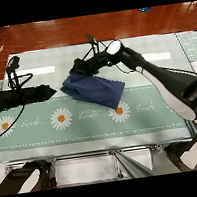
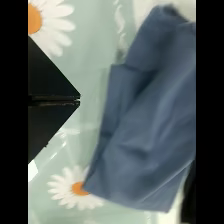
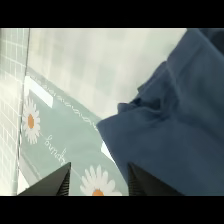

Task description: Fold the shirts.

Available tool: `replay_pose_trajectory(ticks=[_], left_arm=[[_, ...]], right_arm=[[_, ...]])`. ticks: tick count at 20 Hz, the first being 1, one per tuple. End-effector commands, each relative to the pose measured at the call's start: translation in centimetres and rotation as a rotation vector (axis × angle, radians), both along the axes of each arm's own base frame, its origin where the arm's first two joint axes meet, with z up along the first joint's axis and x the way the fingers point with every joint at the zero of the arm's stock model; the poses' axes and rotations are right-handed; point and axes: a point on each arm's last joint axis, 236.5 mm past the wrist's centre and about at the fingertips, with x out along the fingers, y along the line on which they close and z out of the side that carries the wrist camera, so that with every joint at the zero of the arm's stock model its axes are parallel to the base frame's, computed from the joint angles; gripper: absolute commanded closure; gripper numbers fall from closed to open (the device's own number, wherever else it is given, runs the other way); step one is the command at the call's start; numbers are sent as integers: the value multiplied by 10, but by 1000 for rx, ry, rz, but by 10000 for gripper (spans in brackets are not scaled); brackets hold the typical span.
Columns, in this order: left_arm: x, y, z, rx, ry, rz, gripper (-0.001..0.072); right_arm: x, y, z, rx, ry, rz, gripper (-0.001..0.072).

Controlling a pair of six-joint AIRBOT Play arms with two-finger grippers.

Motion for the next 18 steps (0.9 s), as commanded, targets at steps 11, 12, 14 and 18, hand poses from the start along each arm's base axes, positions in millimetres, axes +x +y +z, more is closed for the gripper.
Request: replay_pose_trajectory(ticks=[11, 12, 14, 18], left_arm=[[20, 84, 62, 13, -119, 208, 688], [19, 79, 60, 11, -115, 194, 688], [18, 67, 56, 9, -114, 163, 688], [12, 45, 40, 3, -87, 109, 688]], right_arm=[[-91, -320, -11, -543, -54, -688, 299], [-101, -311, -33, -472, 9, -721, 299], [-117, -285, -70, -366, 130, -717, 299], [-111, -240, -102, -230, 242, -626, 299]])
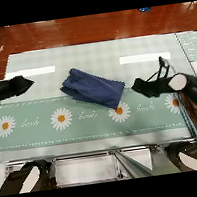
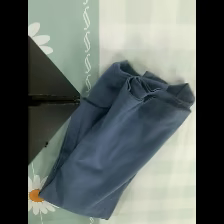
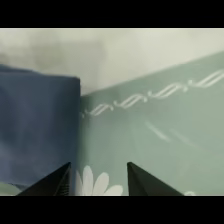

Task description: Fold the shirts.

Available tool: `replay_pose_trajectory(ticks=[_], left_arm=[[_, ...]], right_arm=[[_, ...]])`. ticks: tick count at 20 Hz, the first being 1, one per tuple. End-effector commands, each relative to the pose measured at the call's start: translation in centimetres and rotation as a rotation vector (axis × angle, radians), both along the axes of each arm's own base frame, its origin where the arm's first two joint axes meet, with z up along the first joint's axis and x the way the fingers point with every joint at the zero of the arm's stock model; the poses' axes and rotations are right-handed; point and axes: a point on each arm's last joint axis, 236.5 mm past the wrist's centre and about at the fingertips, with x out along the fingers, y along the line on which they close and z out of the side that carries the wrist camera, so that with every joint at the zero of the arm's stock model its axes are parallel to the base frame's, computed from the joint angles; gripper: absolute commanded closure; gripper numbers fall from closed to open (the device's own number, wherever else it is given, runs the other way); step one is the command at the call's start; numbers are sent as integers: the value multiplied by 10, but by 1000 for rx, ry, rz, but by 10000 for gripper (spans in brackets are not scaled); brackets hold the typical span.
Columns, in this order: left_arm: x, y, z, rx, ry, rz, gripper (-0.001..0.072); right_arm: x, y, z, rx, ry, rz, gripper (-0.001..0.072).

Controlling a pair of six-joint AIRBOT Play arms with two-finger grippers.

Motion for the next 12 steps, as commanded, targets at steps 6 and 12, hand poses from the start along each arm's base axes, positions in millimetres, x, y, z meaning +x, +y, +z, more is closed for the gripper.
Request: replay_pose_trajectory(ticks=[6, 12], left_arm=[[-10, -22, -25, -7, 54, -56, 688], [-6, -20, -24, -10, 43, -38, 688]], right_arm=[[12, 71, -42, 310, 142, 57, 299], [36, 124, -34, 341, 121, 236, 627]])
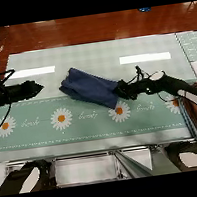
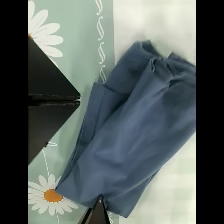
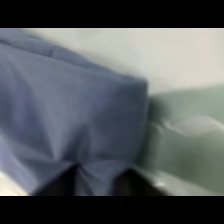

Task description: Fold the shirts.

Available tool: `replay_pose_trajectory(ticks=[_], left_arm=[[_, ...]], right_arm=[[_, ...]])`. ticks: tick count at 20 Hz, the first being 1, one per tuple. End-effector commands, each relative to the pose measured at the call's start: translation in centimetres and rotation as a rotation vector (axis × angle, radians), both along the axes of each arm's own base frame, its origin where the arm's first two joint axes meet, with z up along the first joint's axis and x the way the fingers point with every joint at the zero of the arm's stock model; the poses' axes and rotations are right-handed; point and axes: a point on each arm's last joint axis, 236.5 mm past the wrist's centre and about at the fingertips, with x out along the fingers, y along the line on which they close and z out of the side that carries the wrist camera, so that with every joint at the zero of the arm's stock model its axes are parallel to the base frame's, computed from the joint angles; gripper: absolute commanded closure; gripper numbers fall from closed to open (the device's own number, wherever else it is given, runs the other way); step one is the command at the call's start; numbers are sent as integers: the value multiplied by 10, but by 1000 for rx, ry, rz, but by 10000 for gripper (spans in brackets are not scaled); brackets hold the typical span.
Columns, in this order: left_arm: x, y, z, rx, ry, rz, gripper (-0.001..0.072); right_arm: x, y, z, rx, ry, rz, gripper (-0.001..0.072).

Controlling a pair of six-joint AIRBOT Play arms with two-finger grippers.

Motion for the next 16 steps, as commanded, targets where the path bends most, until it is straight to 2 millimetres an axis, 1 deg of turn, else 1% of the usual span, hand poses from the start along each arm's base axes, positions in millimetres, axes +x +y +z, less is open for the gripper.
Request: replay_pose_trajectory(ticks=[1, 2, 3, 4, 6, 8, 10, 11, 12, 13, 14, 16], left_arm=[[3, 1, 0, -3, -6, 15, 688], [3, 1, -1, -3, -3, 14, 688], [4, 1, -2, -3, 1, 14, 688], [4, 1, -5, -3, 9, 13, 688], [5, 1, -11, -6, 30, 13, 688], [5, 1, -15, -8, 44, 12, 688], [6, 1, -15, -8, 44, 12, 688], [6, 1, -15, -9, 44, 12, 688], [6, 0, -15, -11, 43, 12, 688], [6, -1, -14, -16, 43, 12, 688], [6, -2, -13, -27, 42, 13, 688], [7, -6, -10, -51, 40, 14, 688]], right_arm=[[20, 43, 25, 61, -103, 151, 684], [31, 51, 44, 74, -155, 179, 684], [45, 58, 70, 90, -216, 210, 684], [58, 61, 94, 87, -273, 240, 685], [87, 56, 144, 12, -385, 286, 685], [111, 41, 196, -99, -490, 303, 685], [127, 20, 248, -178, -579, 293, 685], [132, 6, 270, -204, -610, 279, 685], [136, -11, 290, -229, -629, 255, 685], [138, -29, 305, -248, -640, 233, 685], [139, -51, 318, -265, -643, 198, 685], [136, -96, 338, -294, -638, 120, 685]])
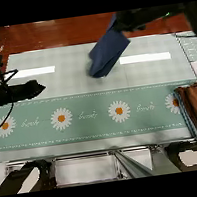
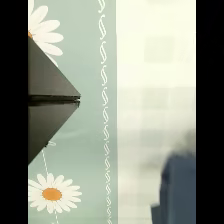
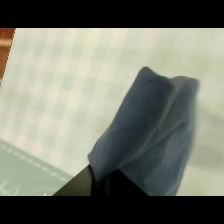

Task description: Fold the shirts.

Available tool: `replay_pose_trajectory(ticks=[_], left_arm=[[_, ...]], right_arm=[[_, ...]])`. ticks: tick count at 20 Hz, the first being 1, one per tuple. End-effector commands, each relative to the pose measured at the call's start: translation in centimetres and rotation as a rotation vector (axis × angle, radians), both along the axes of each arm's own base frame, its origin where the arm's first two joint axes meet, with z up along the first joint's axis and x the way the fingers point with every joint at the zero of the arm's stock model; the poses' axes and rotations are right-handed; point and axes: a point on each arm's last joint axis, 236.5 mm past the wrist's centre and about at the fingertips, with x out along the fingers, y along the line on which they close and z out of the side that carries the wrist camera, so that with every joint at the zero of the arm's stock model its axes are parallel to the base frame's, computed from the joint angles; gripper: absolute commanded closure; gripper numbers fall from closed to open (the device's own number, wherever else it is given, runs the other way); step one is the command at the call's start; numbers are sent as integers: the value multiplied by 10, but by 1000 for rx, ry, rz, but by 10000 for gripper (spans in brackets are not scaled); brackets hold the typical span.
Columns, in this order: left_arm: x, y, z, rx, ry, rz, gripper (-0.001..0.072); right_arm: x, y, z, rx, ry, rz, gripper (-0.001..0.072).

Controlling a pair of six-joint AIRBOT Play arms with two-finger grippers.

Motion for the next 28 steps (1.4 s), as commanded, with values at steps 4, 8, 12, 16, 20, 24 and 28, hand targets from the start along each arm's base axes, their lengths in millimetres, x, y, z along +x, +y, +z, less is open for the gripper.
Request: replay_pose_trajectory(ticks=[4, 8, 12, 16, 20, 24, 28], left_arm=[[1, -7, 5, -42, -2, 2, 688], [1, -7, 5, -42, -2, 3, 688], [2, -6, 5, -39, -8, 2, 688], [2, -6, 5, -31, -15, -9, 688], [3, -6, 6, -18, -32, -21, 688], [3, -11, 6, -16, -39, -35, 688], [2, -24, 7, -7, -57, -75, 688]], right_arm=[[-31, -160, 54, -61, 43, -298, 685], [-76, -240, 59, -75, 142, -474, 685], [-147, -305, 39, -186, 351, -666, 685], [-216, -350, 28, -231, 450, -912, 685], [-304, -378, -14, -268, 623, -1122, 685], [-416, -385, -76, -362, 922, -1300, 684], [-479, -383, -125, -403, 1164, -1344, 291]])
